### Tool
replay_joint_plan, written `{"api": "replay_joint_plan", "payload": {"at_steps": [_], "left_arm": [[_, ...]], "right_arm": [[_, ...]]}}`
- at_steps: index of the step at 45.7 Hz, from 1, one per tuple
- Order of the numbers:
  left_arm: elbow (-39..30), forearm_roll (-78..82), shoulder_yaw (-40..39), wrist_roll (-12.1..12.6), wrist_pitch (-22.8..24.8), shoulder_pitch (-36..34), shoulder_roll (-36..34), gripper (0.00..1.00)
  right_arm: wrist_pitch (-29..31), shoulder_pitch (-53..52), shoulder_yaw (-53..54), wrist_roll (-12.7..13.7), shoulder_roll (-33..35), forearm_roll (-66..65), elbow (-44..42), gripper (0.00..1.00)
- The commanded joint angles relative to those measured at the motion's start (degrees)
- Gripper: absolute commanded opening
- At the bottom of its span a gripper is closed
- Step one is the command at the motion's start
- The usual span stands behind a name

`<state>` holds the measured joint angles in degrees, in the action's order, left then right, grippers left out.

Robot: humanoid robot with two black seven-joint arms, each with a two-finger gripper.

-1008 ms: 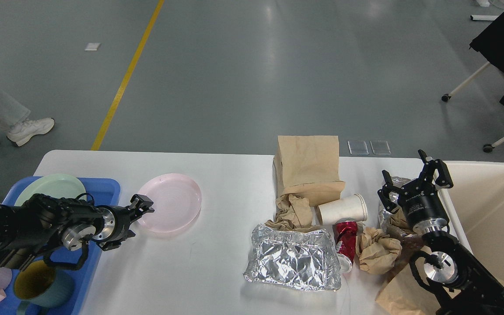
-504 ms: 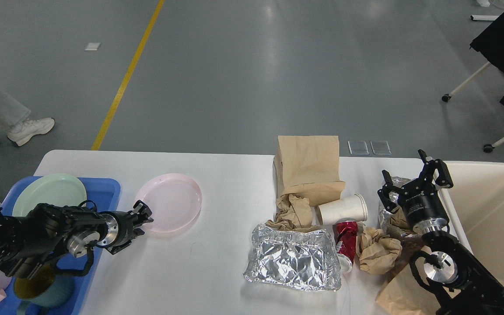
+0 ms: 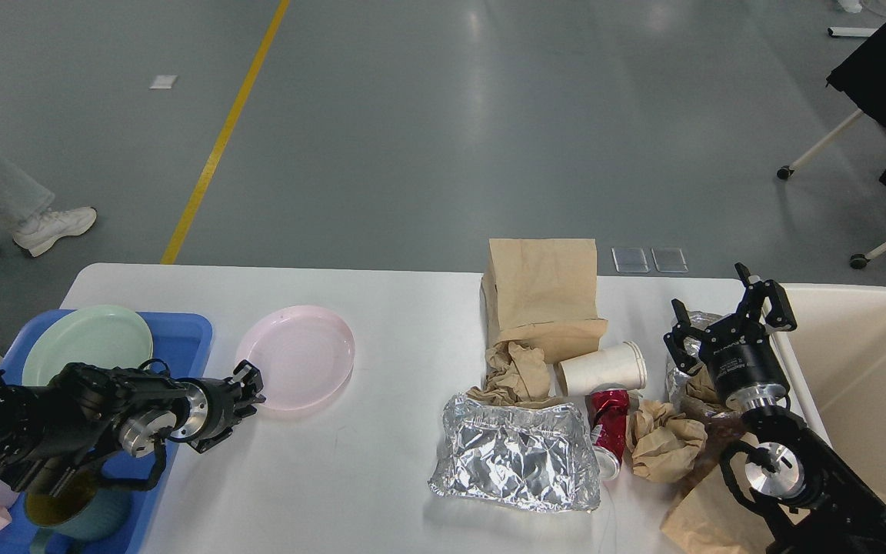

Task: Tidy desktop
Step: 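Grasp the pink plate edge with the left gripper, then lift the pink plate and place it onto the green plate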

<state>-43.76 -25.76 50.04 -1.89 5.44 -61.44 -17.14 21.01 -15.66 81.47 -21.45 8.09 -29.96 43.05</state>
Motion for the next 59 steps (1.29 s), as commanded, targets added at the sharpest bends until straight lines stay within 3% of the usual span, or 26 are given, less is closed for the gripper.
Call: {"api": "replay_joint_plan", "payload": {"at_steps": [1,10,28,44,50,59], "left_arm": [[0.25,0.01,-0.03,0.39,0.01,0.00,0.00,0.15],[0.25,0.01,-0.03,0.39,1.59,0.00,-0.09,0.00],[0.07,-0.16,-0.03,2.85,5.72,-1.93,-0.97,0.00],[-0.89,-0.25,-0.03,4.70,6.33,-2.54,-0.88,0.00],[-6.94,-0.51,1.64,7.16,10.20,-8.95,-4.03,0.00],[-20.65,-0.78,8.48,7.42,10.20,-23.88,-11.86,0.00]], "right_arm": [[0.00,-0.07,0.00,0.00,0.00,-0.01,0.02,1.00],[0.00,-0.07,0.00,0.00,0.00,0.08,-0.07,1.00],[0.00,-0.07,0.00,0.00,0.00,-0.01,-0.07,1.00],[0.00,-0.07,0.00,0.00,0.00,-0.01,-0.07,1.00],[0.00,-0.07,0.00,0.00,0.00,-0.01,-0.07,1.00],[0.00,-0.07,0.00,0.00,0.00,-0.01,-0.07,1.00]]}}
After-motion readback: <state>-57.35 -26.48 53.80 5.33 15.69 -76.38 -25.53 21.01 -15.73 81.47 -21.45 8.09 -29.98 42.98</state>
